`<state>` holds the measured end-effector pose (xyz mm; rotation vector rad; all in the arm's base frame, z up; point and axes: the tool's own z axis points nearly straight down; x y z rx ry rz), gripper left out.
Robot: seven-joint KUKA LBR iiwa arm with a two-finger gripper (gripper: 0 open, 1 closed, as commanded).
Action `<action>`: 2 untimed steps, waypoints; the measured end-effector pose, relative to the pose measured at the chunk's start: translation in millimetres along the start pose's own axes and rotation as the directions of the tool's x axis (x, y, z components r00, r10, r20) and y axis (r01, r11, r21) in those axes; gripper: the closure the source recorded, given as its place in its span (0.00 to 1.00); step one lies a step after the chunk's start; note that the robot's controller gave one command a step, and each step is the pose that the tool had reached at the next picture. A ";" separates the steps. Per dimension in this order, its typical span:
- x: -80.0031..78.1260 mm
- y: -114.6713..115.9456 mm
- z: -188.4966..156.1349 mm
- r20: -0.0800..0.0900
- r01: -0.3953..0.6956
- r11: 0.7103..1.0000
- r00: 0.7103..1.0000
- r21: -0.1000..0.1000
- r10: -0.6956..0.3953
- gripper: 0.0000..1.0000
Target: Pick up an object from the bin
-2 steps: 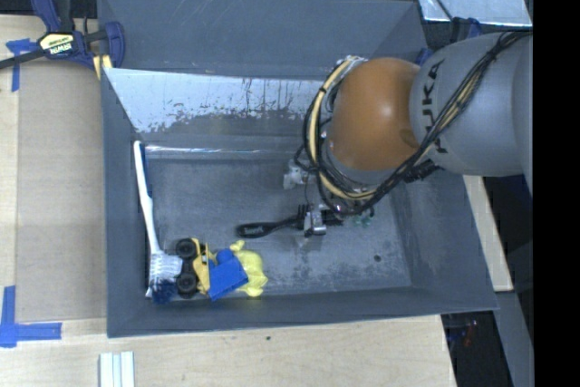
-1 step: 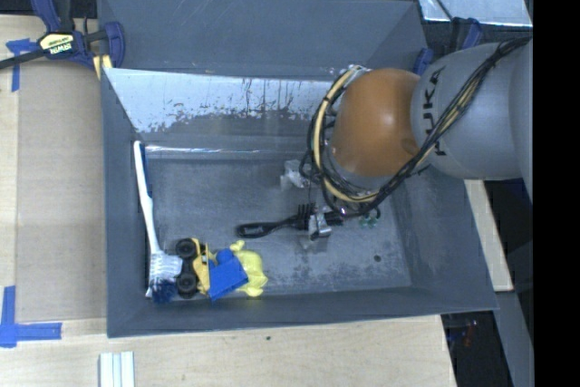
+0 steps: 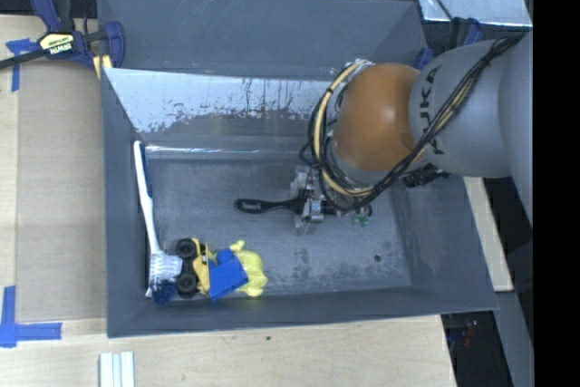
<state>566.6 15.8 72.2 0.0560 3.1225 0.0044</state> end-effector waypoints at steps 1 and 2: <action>0.0 0.0 -0.1 0.000 0.000 1.000 1.000 0.000 0.000 1.00; 1.4 -0.2 -17.3 -0.005 0.000 1.000 1.000 0.001 0.000 1.00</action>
Offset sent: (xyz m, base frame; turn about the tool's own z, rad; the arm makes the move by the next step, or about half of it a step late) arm 0.0000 0.0000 0.0432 0.0001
